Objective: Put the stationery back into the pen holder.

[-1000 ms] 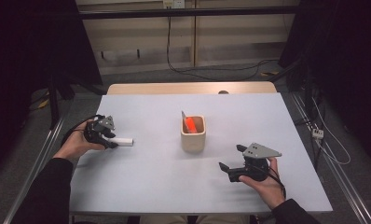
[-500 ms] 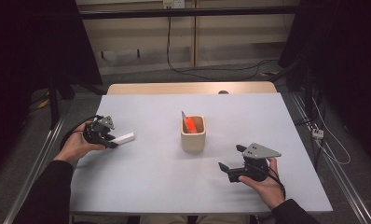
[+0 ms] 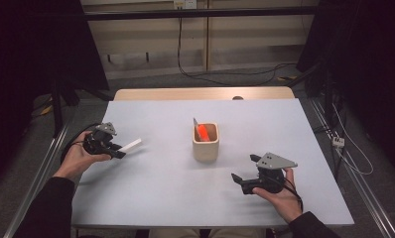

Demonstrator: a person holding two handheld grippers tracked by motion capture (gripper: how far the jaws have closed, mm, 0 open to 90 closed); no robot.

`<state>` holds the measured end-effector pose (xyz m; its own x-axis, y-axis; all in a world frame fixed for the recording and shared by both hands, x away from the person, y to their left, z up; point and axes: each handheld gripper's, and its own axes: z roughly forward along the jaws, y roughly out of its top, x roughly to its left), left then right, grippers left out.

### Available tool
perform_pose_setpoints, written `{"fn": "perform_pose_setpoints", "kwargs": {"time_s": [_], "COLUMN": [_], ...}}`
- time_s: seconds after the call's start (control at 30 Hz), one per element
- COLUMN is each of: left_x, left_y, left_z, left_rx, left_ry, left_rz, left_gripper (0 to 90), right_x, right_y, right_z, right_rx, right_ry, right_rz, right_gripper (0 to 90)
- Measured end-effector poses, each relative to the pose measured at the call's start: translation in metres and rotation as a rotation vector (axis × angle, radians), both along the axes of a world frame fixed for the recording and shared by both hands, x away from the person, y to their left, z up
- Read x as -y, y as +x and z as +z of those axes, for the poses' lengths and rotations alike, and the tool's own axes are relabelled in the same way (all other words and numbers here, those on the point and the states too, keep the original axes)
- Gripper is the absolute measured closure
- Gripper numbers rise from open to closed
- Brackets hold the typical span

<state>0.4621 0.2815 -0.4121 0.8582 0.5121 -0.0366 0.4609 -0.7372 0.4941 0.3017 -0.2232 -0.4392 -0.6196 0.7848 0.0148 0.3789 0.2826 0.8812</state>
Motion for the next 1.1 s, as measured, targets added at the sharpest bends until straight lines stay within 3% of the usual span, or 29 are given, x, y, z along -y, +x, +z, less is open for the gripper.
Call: {"fn": "perform_pose_setpoints", "kwargs": {"time_s": [0.3, 0.4, 0.7, 0.87, 1.1], "left_x": [0.003, 0.003, 0.004, 0.01, 0.023], "left_y": [-0.015, -0.022, -0.048, -0.06, -0.083], "left_z": [0.013, 0.014, 0.018, 0.018, 0.023], "left_rx": [0.013, 0.023, 0.008, 0.001, 0.021], "left_ry": [-0.042, -0.035, -0.065, -0.062, -0.037], "left_rz": [0.029, 0.035, 0.049, 0.039, 0.027], "left_gripper": [65.3, 65.3, 65.3, 65.3, 65.3], "right_x": [-0.015, -0.022, -0.037, -0.045, -0.059], "right_y": [0.0, -0.001, -0.001, 0.0, 0.0], "right_z": [-0.001, -0.002, -0.001, -0.002, -0.001], "right_rx": [0.011, 0.012, 0.032, 0.037, 0.047], "right_ry": [-0.031, -0.045, -0.065, -0.078, -0.098], "right_rz": [0.027, 0.047, 0.076, 0.094, 0.125], "right_gripper": [7.5, 7.5, 7.5, 7.5, 7.6]}}
